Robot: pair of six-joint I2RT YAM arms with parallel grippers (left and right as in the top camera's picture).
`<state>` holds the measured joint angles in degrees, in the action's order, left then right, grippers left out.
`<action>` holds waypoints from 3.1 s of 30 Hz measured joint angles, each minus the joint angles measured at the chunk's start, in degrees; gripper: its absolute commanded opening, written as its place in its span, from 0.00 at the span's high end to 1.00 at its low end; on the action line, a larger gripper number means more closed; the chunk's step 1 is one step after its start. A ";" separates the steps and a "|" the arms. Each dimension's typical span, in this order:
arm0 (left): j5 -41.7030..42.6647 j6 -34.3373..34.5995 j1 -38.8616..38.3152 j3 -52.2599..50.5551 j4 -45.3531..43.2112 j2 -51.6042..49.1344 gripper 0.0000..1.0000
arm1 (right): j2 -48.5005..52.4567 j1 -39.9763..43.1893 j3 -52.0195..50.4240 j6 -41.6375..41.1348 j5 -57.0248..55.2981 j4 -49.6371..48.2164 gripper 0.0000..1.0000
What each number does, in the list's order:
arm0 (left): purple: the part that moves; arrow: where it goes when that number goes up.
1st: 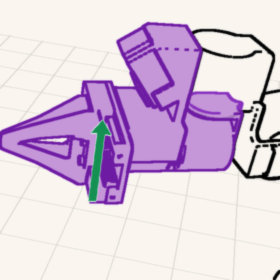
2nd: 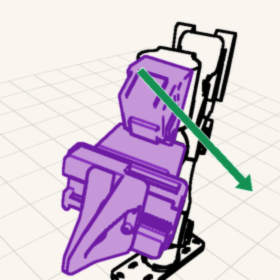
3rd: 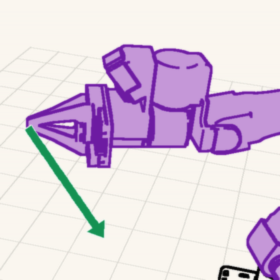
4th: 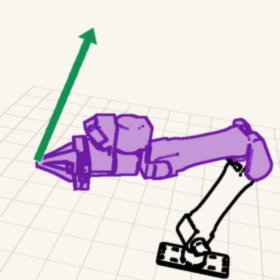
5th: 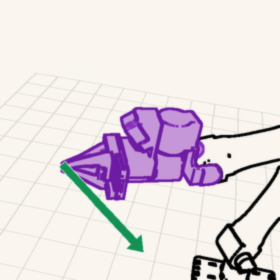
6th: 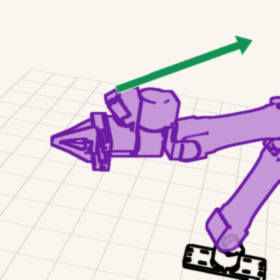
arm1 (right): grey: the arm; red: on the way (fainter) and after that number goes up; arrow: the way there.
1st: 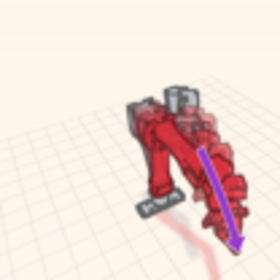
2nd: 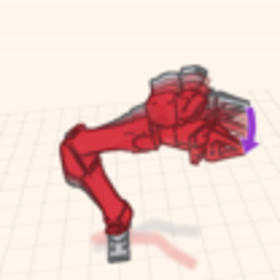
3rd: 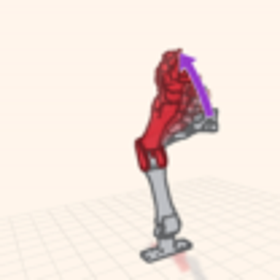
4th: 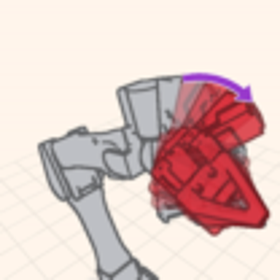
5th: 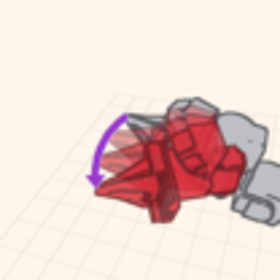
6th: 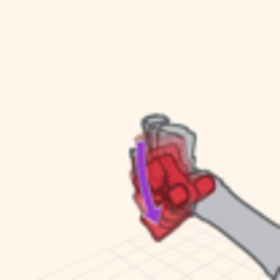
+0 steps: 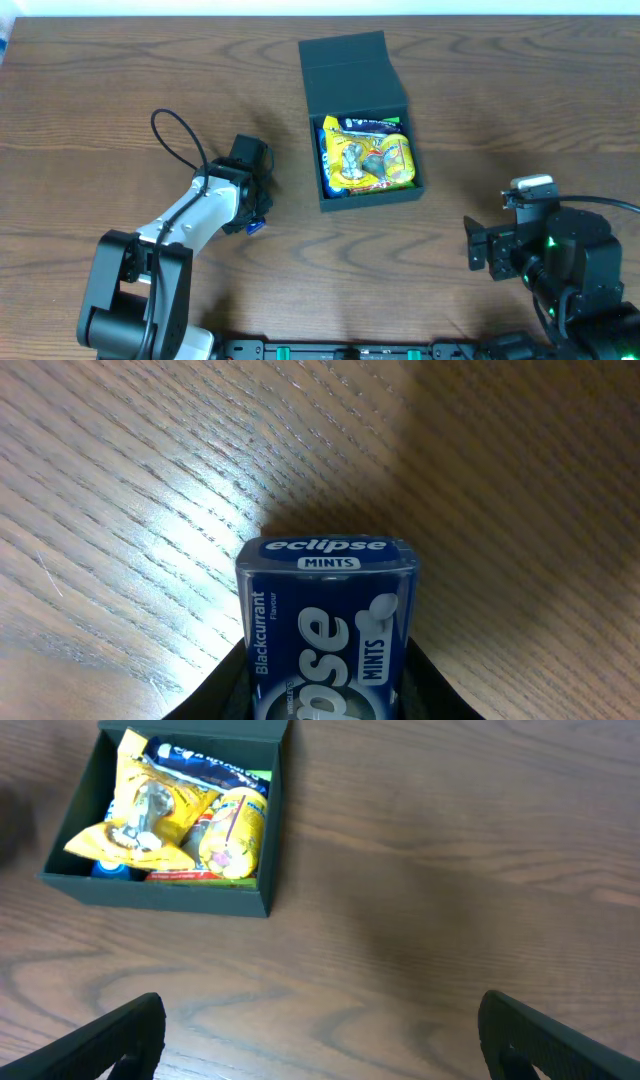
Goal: Pack container
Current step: 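Lower the left gripper and grasp the Eclipse tin's end, then lift the Eclipse tin and carry it into the black box, then lower the Eclipse tin beside the Mentos tin and release it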
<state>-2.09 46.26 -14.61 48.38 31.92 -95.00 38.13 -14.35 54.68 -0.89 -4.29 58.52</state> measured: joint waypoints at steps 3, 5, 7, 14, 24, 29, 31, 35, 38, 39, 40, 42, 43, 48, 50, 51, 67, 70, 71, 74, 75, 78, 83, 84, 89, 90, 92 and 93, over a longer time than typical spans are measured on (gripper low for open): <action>0.22 -0.74 0.00 0.00 0.04 0.07 0.94 | 0.00 0.00 0.00 0.00 0.00 0.00 0.01; 0.57 -1.99 0.00 0.00 0.28 0.20 0.94 | 0.00 0.00 0.00 0.02 0.00 0.00 0.01; 1.51 -3.61 0.00 0.02 0.74 0.44 0.94 | 0.00 0.00 0.00 0.00 0.00 0.00 0.01; 5.40 -8.57 0.00 3.54 6.21 4.66 0.94 | 0.00 0.00 0.00 0.02 -0.02 -0.09 0.01; 6.45 -13.38 -2.97 23.02 21.44 6.36 0.94 | 0.00 0.00 0.00 0.00 0.00 -0.44 0.01; 7.54 -13.77 -7.72 29.99 21.75 6.40 0.95 | 0.00 0.00 0.00 0.00 0.00 -0.44 0.01; 7.91 -13.77 -10.03 32.15 21.14 6.40 0.94 | 0.00 0.00 0.00 0.00 0.00 -0.46 0.01; 8.31 -13.70 -13.33 33.62 19.04 6.38 0.94 | 0.00 0.00 0.00 0.00 0.00 -0.46 0.01; 9.75 -13.68 -14.47 34.40 18.21 5.51 0.94 | 0.00 0.00 0.00 0.00 0.00 -0.46 0.01; 10.27 -13.70 -14.64 34.88 18.10 4.85 0.94 | 0.00 0.00 0.00 0.00 0.00 -0.44 0.01; 10.86 -13.70 -14.75 35.47 18.01 3.91 0.94 | 0.00 0.00 0.00 0.00 0.00 -0.46 0.01; 12.39 -13.70 -14.99 36.81 17.84 1.11 0.95 | 0.00 0.00 0.00 0.00 0.00 -0.44 0.01; 13.27 -13.68 -15.17 37.55 17.79 -0.74 0.94 | 0.00 0.00 0.00 0.00 0.00 -0.46 0.01; 15.43 -13.70 -16.87 40.92 17.66 -8.68 0.95 | 0.00 0.00 0.00 0.00 0.02 -0.46 0.01; 15.63 -13.70 -18.25 42.29 17.22 -11.13 0.95 | 0.00 0.00 0.00 0.00 0.02 -0.46 0.01; 15.67 -13.70 -19.17 43.15 16.98 -12.26 0.94 | 0.00 0.00 0.00 0.00 0.00 -0.46 0.01; 15.17 -9.73 -24.06 45.97 14.10 -20.79 0.94 | 0.00 0.00 0.00 0.00 0.00 -0.46 0.01; 14.97 -9.46 -24.09 45.97 14.05 -21.46 0.94 | 0.00 0.00 0.00 0.00 0.00 -0.46 0.01; 14.78 -9.27 -24.09 45.97 13.99 -21.53 0.94 | 0.00 0.00 0.00 0.00 0.00 -0.46 0.01; 14.08 -8.85 -24.09 45.97 13.07 -21.53 0.93 | 0.00 0.00 0.00 0.00 0.00 -0.46 0.01; 13.92 -8.79 -24.09 45.97 12.85 -21.53 0.93 | 0.00 0.00 -0.02 0.00 0.00 -0.46 0.01; 13.60 -8.76 -24.09 45.97 12.55 -21.53 0.85 | 0.00 0.00 0.00 0.00 0.00 -0.46 0.01; 13.22 -8.76 -24.09 45.97 12.33 -21.53 0.82 | 0.00 0.00 0.00 0.00 0.00 -0.46 0.01; 13.20 -8.76 -24.09 45.97 12.33 -21.53 0.79 | 0.00 0.00 0.00 0.00 0.00 -0.46 0.01; 12.39 -8.76 -24.09 45.97 12.31 -21.53 0.71 | 0.00 0.00 0.00 0.00 0.00 -0.46 0.01; 12.35 -8.76 -24.09 45.97 12.31 -21.53 0.68 | 0.00 0.00 0.00 0.02 0.00 -0.46 0.01; 12.26 -8.72 -24.09 45.97 12.22 -21.53 0.66 | 0.00 0.00 0.00 0.00 0.00 -0.44 0.01; 12.20 -8.70 -24.09 45.97 12.15 -21.53 0.65 | 0.00 0.00 0.00 0.00 0.00 -0.46 0.01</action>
<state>10.11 37.56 -38.70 94.35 44.07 -116.53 38.13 -14.35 54.68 -0.89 -4.29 58.06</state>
